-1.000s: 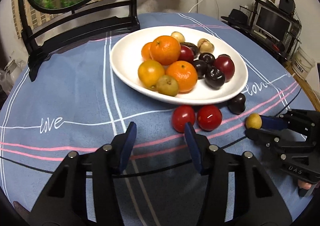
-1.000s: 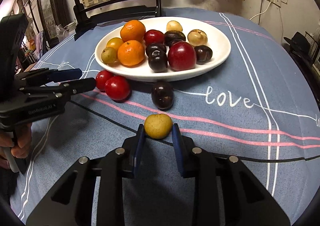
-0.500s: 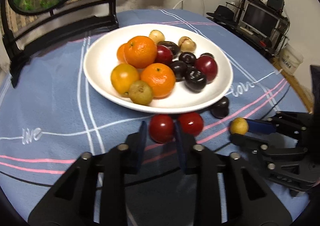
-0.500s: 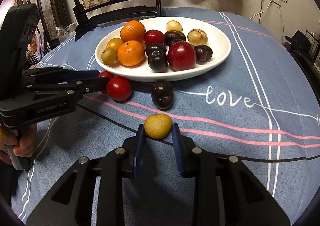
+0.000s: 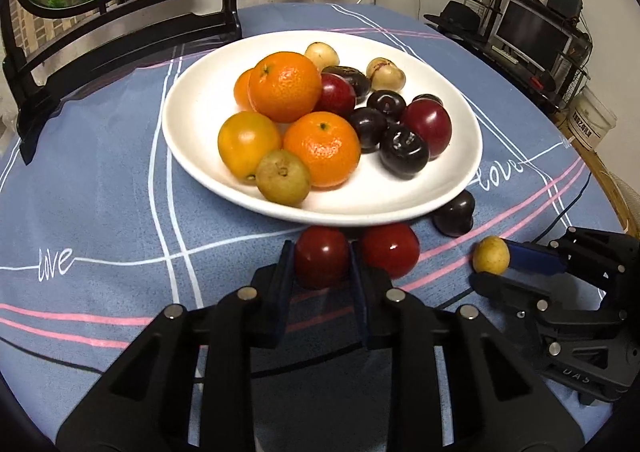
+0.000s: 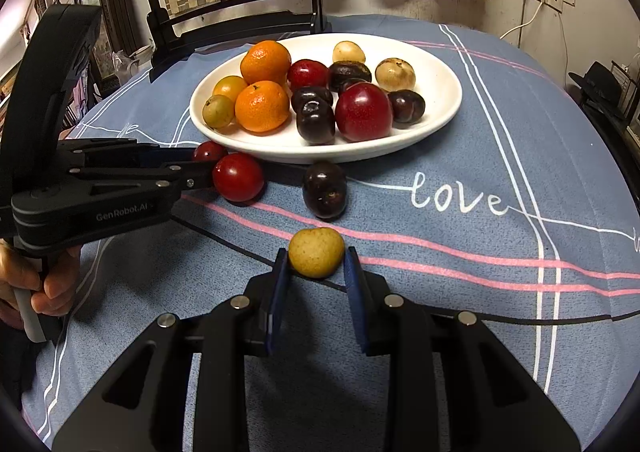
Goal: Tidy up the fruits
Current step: 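Grasp a small yellow fruit with the right tool while the left tool grasps a red tomato, then lower both fruits into the white plate and open both tools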
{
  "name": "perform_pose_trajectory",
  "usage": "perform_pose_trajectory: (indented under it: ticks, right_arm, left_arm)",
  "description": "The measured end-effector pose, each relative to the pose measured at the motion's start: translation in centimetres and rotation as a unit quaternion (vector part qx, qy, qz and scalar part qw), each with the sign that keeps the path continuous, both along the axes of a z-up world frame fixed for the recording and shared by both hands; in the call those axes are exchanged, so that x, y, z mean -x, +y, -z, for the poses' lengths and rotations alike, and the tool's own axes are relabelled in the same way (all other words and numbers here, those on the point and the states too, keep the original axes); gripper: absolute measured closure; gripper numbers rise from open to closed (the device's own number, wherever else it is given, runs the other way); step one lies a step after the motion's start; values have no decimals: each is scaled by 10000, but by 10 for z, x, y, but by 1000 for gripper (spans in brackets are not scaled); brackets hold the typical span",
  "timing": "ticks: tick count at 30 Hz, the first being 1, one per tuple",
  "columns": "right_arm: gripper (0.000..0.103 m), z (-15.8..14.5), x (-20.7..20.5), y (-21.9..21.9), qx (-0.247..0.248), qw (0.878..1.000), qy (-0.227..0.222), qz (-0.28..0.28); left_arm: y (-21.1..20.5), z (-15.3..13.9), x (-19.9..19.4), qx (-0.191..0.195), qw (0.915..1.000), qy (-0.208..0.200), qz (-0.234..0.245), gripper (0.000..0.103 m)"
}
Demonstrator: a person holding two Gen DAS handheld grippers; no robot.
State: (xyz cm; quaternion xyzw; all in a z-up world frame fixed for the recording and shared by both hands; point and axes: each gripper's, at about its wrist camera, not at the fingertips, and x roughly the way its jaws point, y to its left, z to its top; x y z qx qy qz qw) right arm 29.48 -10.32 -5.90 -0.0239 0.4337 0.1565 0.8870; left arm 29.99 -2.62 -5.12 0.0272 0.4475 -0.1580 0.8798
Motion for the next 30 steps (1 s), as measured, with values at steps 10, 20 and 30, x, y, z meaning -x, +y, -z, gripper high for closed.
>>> perform_pose_trajectory:
  ticks: [10,20,30]
  right_arm:
    - [74,-26,4,-7,-347,9990,-276,-8]
    - [74,-58,-41,-25,-571,9921,-1017,471]
    - [40,-64,-54,-18,-75,9857,-1648,340]
  left_arm:
    - [2,-35,28,125,9990,-412,-93,76]
    - [-15,-76,-16,-45,9939,-1072,-257,77]
    - [9,-90,-36,130,9861,-1339,-977,15]
